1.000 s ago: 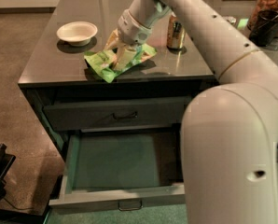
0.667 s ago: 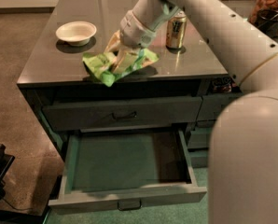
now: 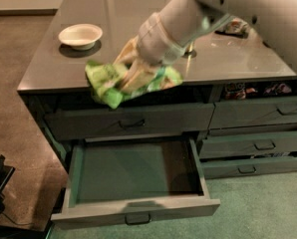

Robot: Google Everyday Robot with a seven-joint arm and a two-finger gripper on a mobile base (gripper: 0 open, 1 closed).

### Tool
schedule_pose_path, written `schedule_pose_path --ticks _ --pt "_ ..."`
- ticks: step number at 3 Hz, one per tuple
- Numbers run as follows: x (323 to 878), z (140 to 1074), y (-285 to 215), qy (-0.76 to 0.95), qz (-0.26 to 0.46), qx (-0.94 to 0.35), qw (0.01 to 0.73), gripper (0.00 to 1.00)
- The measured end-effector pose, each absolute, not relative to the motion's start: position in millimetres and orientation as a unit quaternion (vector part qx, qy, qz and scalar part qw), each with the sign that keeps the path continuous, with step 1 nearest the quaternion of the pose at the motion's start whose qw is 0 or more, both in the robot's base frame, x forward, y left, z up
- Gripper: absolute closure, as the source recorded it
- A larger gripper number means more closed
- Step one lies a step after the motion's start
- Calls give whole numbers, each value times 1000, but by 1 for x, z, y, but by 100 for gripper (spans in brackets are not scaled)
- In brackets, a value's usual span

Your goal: Place green rice chip bag into middle drawer

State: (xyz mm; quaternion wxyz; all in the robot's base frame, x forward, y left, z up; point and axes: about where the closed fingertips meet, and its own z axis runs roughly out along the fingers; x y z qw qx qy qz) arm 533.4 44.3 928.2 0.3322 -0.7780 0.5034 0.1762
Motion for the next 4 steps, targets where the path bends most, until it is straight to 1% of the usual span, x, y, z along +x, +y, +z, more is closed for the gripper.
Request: schedule_pose_path --ticks 1,2,3,4 --pt "515 905 28 522 176 -775 311 100" --pt "516 904 32 519 179 -777 309 100" --pt "499 892 22 542 192 -764 294 100" --pt "463 872 21 569 216 -736 297 100"
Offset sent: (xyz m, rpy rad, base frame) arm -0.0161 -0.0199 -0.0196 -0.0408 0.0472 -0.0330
